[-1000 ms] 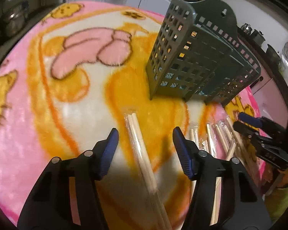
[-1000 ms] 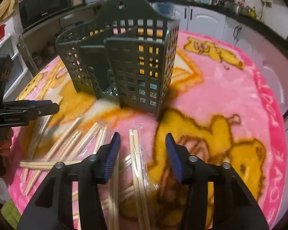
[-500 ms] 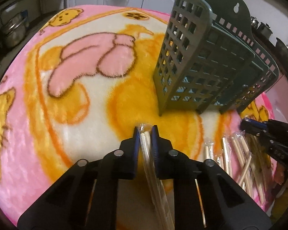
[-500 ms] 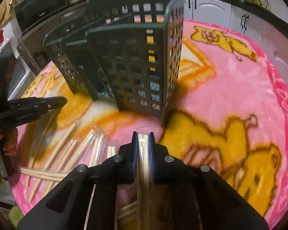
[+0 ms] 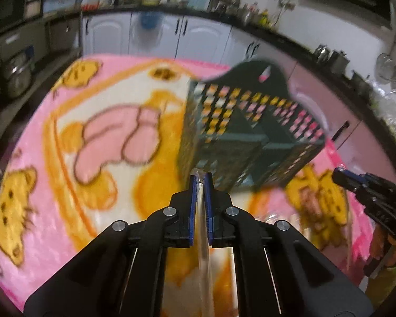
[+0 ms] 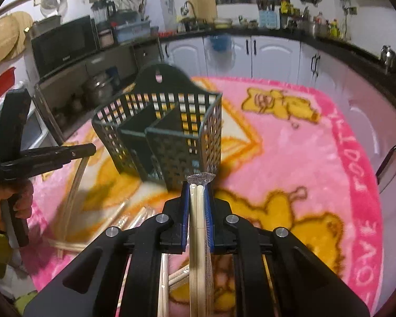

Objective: Organize utensils
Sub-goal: 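Lift the chopsticks with both tools and carry them over the green caddy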

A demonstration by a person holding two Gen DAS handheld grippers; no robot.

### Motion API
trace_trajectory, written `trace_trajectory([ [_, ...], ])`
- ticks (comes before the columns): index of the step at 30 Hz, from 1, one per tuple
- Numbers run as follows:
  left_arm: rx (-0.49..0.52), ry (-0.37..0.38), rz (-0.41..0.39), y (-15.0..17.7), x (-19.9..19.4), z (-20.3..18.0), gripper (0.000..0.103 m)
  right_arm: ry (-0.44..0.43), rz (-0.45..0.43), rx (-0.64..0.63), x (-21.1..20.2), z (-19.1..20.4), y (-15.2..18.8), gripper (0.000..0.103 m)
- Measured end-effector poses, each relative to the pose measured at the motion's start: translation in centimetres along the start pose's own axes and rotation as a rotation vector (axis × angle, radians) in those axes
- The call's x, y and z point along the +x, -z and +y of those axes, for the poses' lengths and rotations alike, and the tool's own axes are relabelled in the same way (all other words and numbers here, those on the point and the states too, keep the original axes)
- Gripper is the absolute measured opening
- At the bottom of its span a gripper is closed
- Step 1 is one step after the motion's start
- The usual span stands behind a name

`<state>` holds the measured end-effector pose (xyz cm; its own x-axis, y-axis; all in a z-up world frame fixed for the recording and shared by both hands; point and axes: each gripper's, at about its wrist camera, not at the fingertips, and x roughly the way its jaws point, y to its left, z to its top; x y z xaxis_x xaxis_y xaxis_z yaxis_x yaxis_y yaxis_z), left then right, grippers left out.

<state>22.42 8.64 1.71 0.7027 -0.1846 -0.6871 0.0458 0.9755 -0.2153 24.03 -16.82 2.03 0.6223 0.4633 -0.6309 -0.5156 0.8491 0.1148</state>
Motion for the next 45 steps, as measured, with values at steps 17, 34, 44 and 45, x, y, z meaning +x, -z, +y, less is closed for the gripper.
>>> trace_trajectory([
  [17,0.091,0.101,-0.202,-4.9,-6.4,-6.2,0.003,-0.007,-0.248,-0.030,-9.6,2.1,-3.1,0.011],
  [34,0.138,0.102,-0.409,-11.3,-11.1,-9.5,0.003,-0.052,-0.482,0.001,-13.4,2.3,-9.2,0.011],
  [44,0.157,0.035,-0.473,-14.1,-12.3,-9.0,0.003,-0.061,-0.627,-0.002,-11.3,2.2,-13.7,0.011],
  [45,0.157,0.028,-0.471,-14.2,-12.1,-8.8,0.003,-0.063,-0.635,-0.005,-10.9,2.3,-14.0,0.011],
])
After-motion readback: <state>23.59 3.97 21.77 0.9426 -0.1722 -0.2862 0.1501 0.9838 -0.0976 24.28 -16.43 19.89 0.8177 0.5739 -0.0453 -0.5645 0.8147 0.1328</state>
